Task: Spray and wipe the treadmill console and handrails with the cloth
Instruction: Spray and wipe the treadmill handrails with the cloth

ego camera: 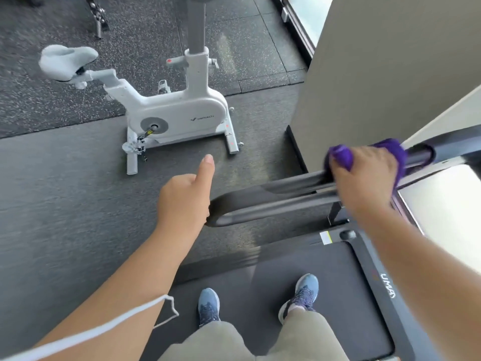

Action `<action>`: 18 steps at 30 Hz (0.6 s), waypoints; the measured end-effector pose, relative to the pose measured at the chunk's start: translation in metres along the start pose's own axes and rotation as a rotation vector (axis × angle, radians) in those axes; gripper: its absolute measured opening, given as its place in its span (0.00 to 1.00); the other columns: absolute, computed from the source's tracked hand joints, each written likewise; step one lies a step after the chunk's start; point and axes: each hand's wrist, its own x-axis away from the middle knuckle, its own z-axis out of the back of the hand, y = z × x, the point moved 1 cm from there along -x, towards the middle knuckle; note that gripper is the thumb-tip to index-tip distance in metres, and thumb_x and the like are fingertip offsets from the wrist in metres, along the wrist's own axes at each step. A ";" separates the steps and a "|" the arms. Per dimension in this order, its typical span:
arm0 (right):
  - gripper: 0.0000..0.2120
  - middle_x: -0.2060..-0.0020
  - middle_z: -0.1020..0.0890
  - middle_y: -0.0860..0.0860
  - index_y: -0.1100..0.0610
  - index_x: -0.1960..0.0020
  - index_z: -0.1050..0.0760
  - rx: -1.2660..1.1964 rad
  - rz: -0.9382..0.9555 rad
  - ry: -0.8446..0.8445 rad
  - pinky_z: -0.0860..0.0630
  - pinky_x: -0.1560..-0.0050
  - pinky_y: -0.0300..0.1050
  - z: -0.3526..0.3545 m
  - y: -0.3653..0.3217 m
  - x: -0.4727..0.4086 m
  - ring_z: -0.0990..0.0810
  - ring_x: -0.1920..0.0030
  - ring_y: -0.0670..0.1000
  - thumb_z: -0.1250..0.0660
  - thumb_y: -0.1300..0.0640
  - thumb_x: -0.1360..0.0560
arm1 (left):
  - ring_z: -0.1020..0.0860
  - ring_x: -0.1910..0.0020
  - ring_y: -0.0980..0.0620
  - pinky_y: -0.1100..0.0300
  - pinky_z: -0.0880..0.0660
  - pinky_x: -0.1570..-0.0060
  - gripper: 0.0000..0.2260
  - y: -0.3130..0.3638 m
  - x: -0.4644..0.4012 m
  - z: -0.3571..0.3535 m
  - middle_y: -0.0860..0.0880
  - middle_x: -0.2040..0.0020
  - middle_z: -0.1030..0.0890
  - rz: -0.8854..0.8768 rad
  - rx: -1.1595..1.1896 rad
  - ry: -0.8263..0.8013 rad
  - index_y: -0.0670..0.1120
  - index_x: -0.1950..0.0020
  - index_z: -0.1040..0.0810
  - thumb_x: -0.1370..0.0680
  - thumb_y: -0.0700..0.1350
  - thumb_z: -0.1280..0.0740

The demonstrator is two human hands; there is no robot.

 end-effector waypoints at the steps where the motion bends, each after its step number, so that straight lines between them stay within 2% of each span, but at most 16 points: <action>1: 0.18 0.61 0.18 0.60 0.54 0.62 0.27 0.001 0.049 -0.009 0.29 0.46 0.58 -0.008 -0.028 0.020 0.24 0.56 0.64 0.43 0.44 0.21 | 0.17 0.63 0.33 0.40 0.20 0.48 0.35 -0.003 0.000 0.004 0.37 0.71 0.22 0.004 0.001 0.003 0.41 0.70 0.31 0.17 0.68 0.43; 3: 0.15 0.55 0.16 0.53 0.53 0.55 0.22 -0.058 0.174 -0.075 0.32 0.37 0.57 -0.028 -0.087 0.065 0.22 0.49 0.61 0.41 0.44 0.23 | 0.16 0.62 0.33 0.40 0.19 0.47 0.35 -0.008 -0.003 0.011 0.35 0.70 0.20 0.000 -0.010 0.000 0.42 0.73 0.32 0.17 0.68 0.43; 5: 0.16 0.49 0.17 0.49 0.52 0.47 0.21 -0.098 0.286 -0.122 0.38 0.28 0.54 -0.043 -0.131 0.099 0.23 0.42 0.57 0.38 0.44 0.26 | 0.18 0.65 0.35 0.39 0.18 0.47 0.35 -0.012 -0.006 0.015 0.39 0.74 0.22 -0.014 -0.019 -0.015 0.45 0.75 0.33 0.17 0.69 0.43; 7: 0.16 0.48 0.17 0.47 0.52 0.44 0.21 -0.133 0.368 -0.114 0.39 0.27 0.53 -0.050 -0.142 0.106 0.23 0.41 0.56 0.35 0.45 0.27 | 0.19 0.67 0.37 0.38 0.18 0.49 0.35 -0.014 -0.011 0.019 0.44 0.76 0.24 -0.031 -0.030 -0.025 0.46 0.77 0.34 0.20 0.71 0.43; 10: 0.15 0.47 0.17 0.46 0.51 0.42 0.21 -0.135 0.506 -0.114 0.34 0.31 0.53 -0.043 -0.108 0.088 0.22 0.41 0.56 0.33 0.46 0.26 | 0.23 0.70 0.41 0.36 0.17 0.50 0.35 -0.013 -0.015 0.021 0.48 0.76 0.25 -0.037 -0.035 -0.039 0.46 0.77 0.35 0.23 0.73 0.44; 12: 0.14 0.47 0.17 0.48 0.52 0.44 0.20 -0.125 0.435 -0.051 0.33 0.32 0.55 -0.033 -0.064 0.062 0.23 0.41 0.58 0.34 0.45 0.24 | 0.22 0.69 0.41 0.37 0.16 0.50 0.35 -0.009 -0.016 0.018 0.49 0.77 0.25 -0.041 -0.040 -0.054 0.47 0.78 0.35 0.22 0.73 0.44; 14: 0.16 0.48 0.17 0.52 0.54 0.47 0.21 -0.071 0.267 0.013 0.35 0.31 0.56 -0.019 -0.010 0.027 0.24 0.41 0.60 0.38 0.43 0.21 | 0.21 0.70 0.41 0.38 0.16 0.50 0.35 -0.005 -0.014 0.013 0.49 0.78 0.25 -0.049 -0.032 -0.057 0.46 0.77 0.34 0.21 0.72 0.44; 16: 0.20 0.48 0.17 0.56 0.56 0.50 0.22 -0.025 0.125 0.017 0.34 0.31 0.58 -0.005 0.037 -0.004 0.24 0.41 0.62 0.42 0.40 0.19 | 0.22 0.71 0.42 0.39 0.17 0.51 0.35 -0.003 -0.010 0.008 0.49 0.78 0.25 -0.051 -0.029 -0.060 0.46 0.77 0.35 0.20 0.71 0.43; 18: 0.21 0.49 0.17 0.59 0.56 0.53 0.23 -0.050 0.015 -0.006 0.34 0.30 0.60 0.002 0.055 -0.021 0.24 0.42 0.63 0.44 0.40 0.19 | 0.19 0.68 0.37 0.41 0.19 0.51 0.35 -0.003 -0.006 0.004 0.48 0.77 0.25 -0.044 -0.046 -0.061 0.46 0.76 0.36 0.19 0.70 0.44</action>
